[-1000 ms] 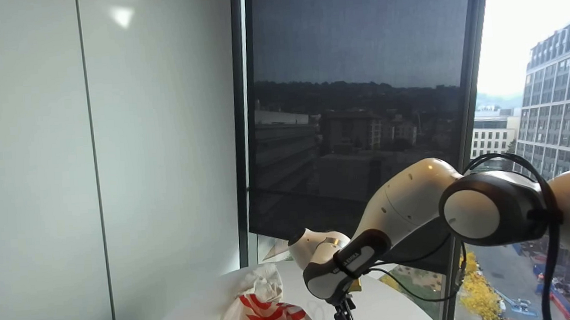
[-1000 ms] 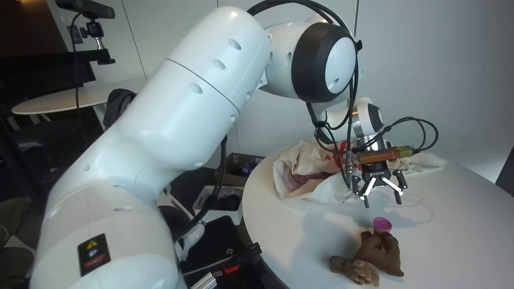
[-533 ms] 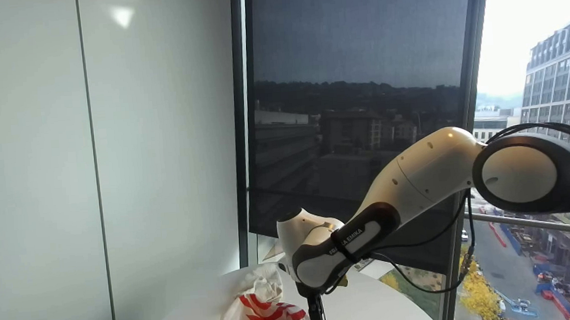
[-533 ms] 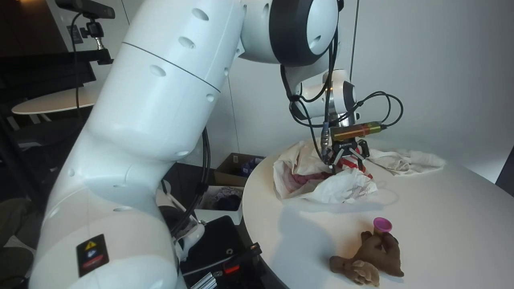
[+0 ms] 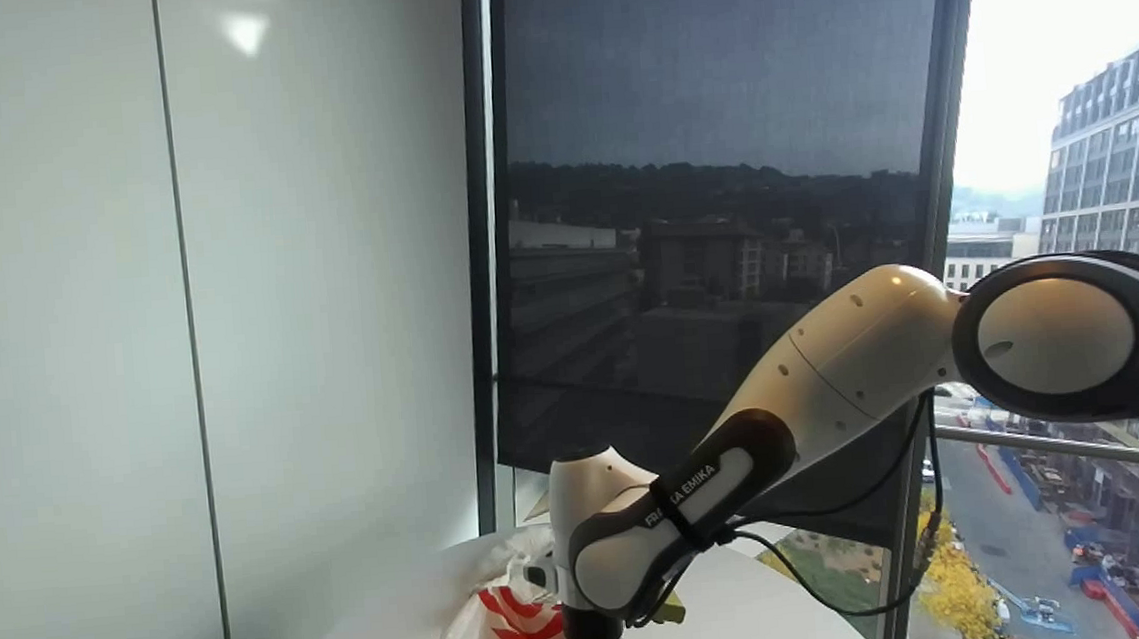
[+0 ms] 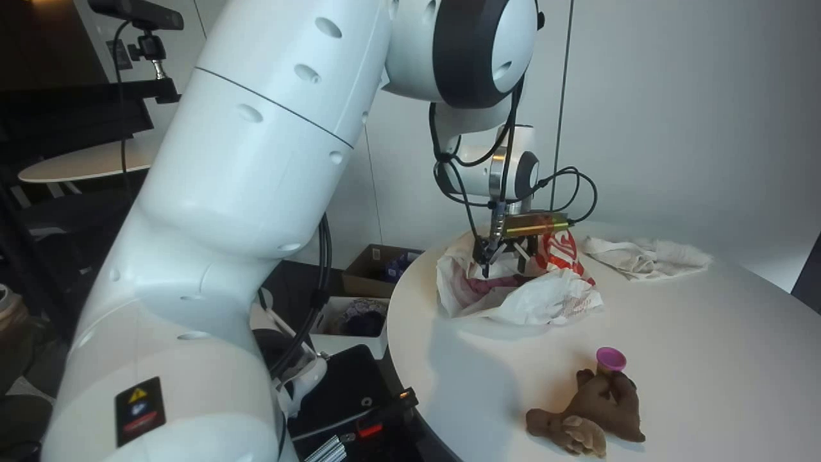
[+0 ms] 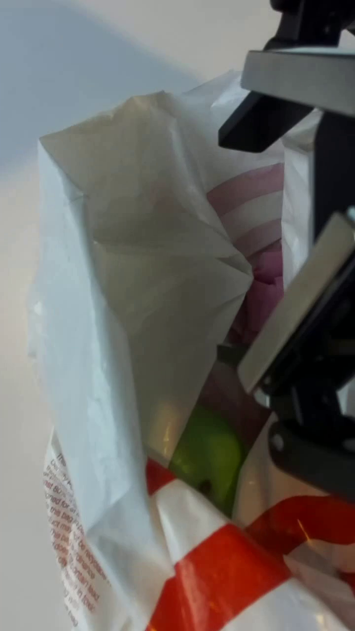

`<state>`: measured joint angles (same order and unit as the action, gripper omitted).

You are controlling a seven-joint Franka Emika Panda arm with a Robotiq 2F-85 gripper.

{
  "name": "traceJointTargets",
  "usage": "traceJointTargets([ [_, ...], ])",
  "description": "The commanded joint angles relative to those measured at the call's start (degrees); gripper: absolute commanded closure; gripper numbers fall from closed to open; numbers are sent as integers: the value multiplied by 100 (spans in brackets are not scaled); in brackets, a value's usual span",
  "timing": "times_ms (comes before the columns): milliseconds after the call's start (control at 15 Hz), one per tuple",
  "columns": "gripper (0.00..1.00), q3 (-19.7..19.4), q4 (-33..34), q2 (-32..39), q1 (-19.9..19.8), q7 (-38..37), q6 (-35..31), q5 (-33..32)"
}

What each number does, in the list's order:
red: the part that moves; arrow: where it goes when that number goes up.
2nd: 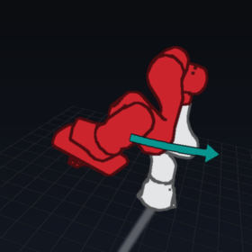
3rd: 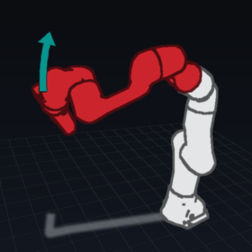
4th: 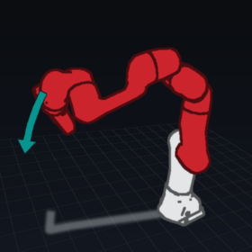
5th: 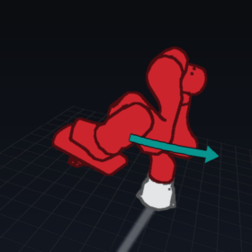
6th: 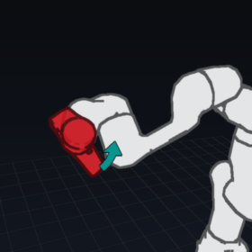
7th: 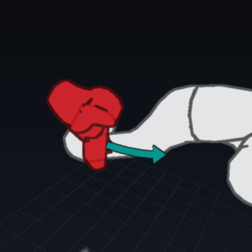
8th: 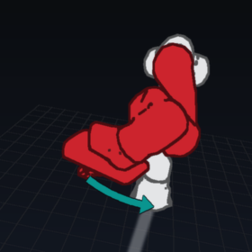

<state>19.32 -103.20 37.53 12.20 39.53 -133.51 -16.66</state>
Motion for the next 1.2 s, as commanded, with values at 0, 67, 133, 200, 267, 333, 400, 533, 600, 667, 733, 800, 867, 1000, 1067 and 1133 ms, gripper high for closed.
traceJointTargets([
  [0, 0, 32, 223, 246, -15, 119, -404, 334],
  [67, 0, 44, 282, 286, -39, 86, -363, 453],
  [133, 0, 49, 274, 268, -72, 59, -302, 562],
  [200, 0, -49, 145, 205, 51, 43, -285, 393],
  [267, 0, -46, 164, 224, 32, 42, -294, 456],
  [333, 0, -46, 182, 237, 20, 41, -293, 480],
  [400, 0, -46, 194, 243, 12, 41, -293, 490],
  [533, 0, -150, 186, 355, 96, -201, -271, 482],
  [600, 0, -145, 246, 446, 88, -273, -267, 546],
  [667, 0, -167, 351, 556, 109, -372, -343, 546],
  [733, 0, -143, 419, 635, 90, -387, -357, 554],
  [800, 0, -160, 515, 721, 110, -441, -447, 512],
  [867, 0, -192, 597, 782, 129, -555, -509, 500],
  [1000, 0, -221, 851, 948, 133, -789, -685, 545],
  [1067, 0, -311, 963, 1017, 185, -1012, -814, 498],
  [1133, 0, -385, 1093, 1101, 223, -1192, -885, 458],
])
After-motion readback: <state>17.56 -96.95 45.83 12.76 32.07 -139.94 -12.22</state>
